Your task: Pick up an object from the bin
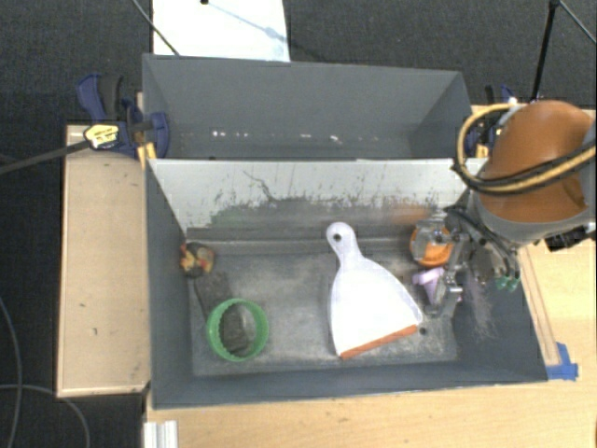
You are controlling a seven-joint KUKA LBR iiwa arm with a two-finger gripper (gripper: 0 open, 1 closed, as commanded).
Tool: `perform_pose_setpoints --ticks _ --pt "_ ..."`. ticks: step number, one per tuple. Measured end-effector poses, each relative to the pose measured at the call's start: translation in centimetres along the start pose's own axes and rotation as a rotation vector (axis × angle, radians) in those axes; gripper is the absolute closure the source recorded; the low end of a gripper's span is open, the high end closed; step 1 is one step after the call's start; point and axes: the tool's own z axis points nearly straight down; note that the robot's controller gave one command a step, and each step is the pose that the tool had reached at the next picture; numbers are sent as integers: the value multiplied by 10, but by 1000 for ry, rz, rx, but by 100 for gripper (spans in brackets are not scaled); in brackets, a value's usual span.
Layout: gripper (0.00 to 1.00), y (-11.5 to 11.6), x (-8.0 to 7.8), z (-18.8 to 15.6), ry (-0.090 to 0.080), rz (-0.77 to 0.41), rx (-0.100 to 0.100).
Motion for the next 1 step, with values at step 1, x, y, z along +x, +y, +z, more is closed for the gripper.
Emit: perform_pose_setpoints --ticks 1 --pt "0 0 -2 -4 -8 -2 1"
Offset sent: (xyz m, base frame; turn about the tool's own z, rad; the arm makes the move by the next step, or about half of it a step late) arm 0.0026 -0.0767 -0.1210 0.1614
